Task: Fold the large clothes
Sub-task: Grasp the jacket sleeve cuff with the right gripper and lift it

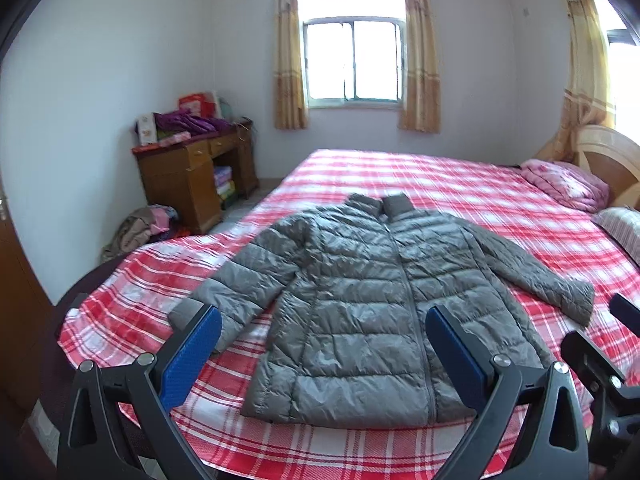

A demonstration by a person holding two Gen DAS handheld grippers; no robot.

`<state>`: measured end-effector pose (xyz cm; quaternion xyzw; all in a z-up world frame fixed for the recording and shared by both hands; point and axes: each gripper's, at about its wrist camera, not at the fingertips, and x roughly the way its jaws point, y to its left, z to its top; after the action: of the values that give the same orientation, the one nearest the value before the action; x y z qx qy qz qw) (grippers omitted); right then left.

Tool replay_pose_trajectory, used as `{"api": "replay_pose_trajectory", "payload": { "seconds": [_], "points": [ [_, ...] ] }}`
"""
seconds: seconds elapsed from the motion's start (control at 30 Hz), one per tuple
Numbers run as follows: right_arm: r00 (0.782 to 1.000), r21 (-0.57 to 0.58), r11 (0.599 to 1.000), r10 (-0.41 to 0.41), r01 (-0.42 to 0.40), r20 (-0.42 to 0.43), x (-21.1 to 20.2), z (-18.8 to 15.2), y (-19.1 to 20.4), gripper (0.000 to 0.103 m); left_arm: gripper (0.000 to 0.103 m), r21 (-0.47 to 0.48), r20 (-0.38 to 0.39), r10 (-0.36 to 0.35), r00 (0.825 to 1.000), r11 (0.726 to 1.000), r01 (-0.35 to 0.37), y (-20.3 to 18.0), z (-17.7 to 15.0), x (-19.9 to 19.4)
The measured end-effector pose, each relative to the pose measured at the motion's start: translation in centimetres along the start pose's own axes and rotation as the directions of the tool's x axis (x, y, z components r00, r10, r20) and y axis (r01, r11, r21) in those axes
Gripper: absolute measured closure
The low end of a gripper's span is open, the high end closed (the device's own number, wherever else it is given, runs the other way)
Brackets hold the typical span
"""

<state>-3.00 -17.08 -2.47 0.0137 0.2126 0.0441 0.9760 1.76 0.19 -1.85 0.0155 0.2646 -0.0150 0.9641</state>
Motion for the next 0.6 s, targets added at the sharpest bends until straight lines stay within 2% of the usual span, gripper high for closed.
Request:
{"api": "replay_pose_trajectory", "payload": {
  "seconds": [0.2,0.33,0.4,0.53,0.6],
  "points": [
    [0.998,0.052,0.999,0.004,0.000,-0.067,3.9,-1.2,-2.7,0.000,0.001,0.051,-0.086,0.007,0.996,0.999,-0.002,-0.1,-0.3,4.6],
    [0.989,0.122,0.989,-0.070,0.085,-0.128,6.9,-2.5,-7.3,0.004,0.001,0.110,-0.111,0.032,0.993,0.994,-0.020,-0.2,0.3,8.9],
    [0.982,0.199,0.971,-0.099,0.130,-0.160,8.5,-3.4,-11.1,0.011,0.001,0.126,-0.137,0.036,0.990,0.992,-0.019,0.0,0.6,11.2],
    [0.963,0.326,0.921,-0.142,0.213,-0.229,10.7,-4.8,-17.7,0.016,0.001,0.120,-0.148,0.045,0.988,0.992,-0.027,0.2,1.1,15.1],
    [0.946,0.374,0.884,-0.189,0.281,-0.264,11.4,-5.6,-21.5,0.018,0.001,0.118,-0.147,0.043,0.988,0.993,-0.026,0.0,1.3,16.6]
  ]
}}
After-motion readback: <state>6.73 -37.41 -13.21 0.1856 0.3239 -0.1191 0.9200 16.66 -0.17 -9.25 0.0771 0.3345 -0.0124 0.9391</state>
